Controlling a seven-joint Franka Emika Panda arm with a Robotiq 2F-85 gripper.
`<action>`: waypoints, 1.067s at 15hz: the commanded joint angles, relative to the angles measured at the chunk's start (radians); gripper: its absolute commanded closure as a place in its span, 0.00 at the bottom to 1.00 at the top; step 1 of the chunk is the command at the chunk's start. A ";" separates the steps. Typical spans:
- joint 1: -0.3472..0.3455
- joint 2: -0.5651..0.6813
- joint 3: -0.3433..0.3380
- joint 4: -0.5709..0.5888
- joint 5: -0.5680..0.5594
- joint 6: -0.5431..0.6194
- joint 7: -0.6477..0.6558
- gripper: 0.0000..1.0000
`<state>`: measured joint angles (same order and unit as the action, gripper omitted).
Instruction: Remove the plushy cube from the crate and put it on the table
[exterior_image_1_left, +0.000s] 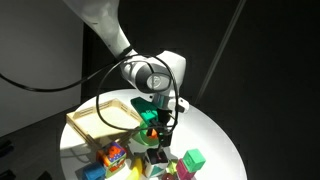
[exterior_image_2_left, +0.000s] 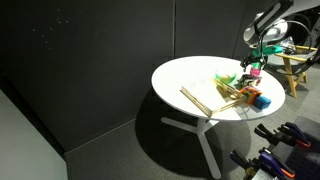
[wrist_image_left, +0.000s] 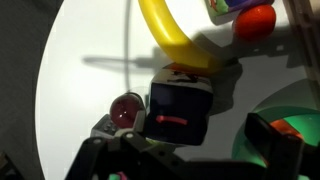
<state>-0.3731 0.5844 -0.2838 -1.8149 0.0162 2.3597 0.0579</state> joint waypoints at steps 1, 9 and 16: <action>0.011 -0.038 0.016 -0.024 -0.004 -0.012 -0.031 0.00; 0.022 -0.114 0.076 -0.086 -0.005 -0.009 -0.189 0.00; 0.063 -0.240 0.072 -0.199 -0.046 -0.018 -0.245 0.00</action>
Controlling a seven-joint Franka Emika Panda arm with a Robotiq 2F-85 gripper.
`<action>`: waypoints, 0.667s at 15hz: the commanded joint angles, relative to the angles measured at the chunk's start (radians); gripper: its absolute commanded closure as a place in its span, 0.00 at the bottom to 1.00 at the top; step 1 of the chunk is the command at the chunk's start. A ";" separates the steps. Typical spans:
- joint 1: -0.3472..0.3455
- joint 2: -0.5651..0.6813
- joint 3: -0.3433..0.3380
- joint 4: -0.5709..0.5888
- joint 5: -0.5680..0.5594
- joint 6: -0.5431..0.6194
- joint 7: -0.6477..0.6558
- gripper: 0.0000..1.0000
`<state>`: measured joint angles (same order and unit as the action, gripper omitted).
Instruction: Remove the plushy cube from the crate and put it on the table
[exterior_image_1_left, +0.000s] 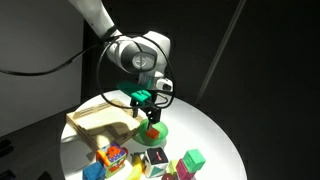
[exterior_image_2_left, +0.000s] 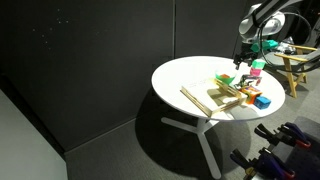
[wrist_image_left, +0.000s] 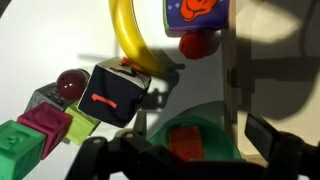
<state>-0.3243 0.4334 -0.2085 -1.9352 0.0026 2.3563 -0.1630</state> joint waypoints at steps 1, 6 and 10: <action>0.020 -0.109 -0.004 -0.098 -0.043 -0.017 -0.027 0.00; 0.052 -0.208 -0.003 -0.194 -0.096 -0.048 -0.030 0.00; 0.087 -0.273 0.001 -0.258 -0.134 -0.061 -0.012 0.00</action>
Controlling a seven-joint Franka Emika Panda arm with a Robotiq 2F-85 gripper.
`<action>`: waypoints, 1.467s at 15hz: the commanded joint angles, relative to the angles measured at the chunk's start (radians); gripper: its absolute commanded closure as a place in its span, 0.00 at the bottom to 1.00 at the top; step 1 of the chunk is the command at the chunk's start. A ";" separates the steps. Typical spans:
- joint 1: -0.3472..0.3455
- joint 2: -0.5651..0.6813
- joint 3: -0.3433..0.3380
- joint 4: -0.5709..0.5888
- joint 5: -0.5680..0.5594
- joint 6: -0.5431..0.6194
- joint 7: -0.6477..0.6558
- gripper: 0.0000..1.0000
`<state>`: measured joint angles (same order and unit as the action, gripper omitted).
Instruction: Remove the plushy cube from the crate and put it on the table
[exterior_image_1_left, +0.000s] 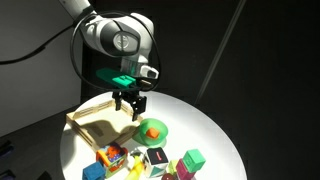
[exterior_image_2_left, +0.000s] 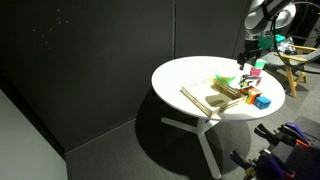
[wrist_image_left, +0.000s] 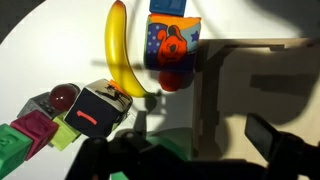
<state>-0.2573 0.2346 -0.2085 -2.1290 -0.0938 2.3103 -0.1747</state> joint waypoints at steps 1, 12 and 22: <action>0.031 -0.089 0.004 -0.081 -0.047 -0.011 0.008 0.00; 0.111 -0.232 0.062 -0.215 -0.036 0.014 0.026 0.00; 0.117 -0.338 0.076 -0.260 -0.029 -0.014 0.158 0.00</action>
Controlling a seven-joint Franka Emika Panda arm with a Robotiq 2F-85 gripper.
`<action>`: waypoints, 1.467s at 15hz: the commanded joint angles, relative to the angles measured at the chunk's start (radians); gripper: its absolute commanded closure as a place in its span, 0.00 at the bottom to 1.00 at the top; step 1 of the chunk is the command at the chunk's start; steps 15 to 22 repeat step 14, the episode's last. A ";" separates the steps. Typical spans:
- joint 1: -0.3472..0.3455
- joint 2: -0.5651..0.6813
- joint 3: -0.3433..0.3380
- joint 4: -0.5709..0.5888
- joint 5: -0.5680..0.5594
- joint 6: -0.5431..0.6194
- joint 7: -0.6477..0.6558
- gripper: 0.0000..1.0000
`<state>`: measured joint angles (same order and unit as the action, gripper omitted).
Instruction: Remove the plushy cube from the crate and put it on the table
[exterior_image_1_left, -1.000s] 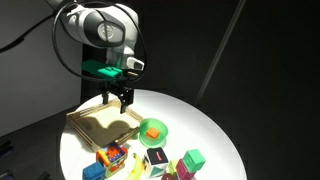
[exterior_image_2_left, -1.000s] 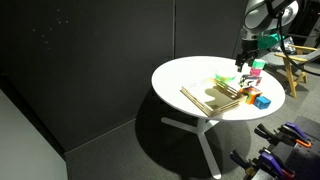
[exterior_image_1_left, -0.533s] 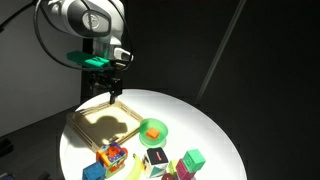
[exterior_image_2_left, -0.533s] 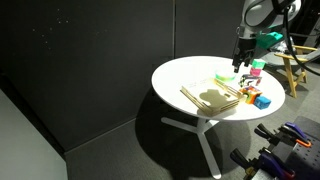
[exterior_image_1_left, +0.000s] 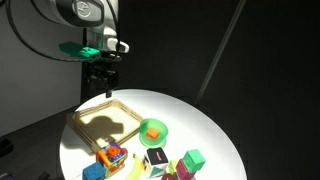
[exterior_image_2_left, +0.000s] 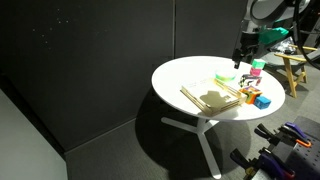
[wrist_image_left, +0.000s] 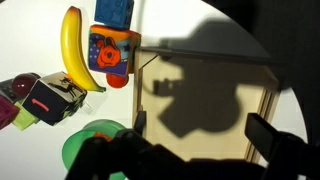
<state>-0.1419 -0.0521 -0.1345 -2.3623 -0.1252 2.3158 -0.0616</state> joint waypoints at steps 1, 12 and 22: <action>0.002 -0.057 0.002 -0.027 0.003 -0.036 0.044 0.00; 0.001 -0.044 0.000 -0.018 0.000 -0.062 0.023 0.00; 0.001 -0.044 0.000 -0.018 0.000 -0.062 0.023 0.00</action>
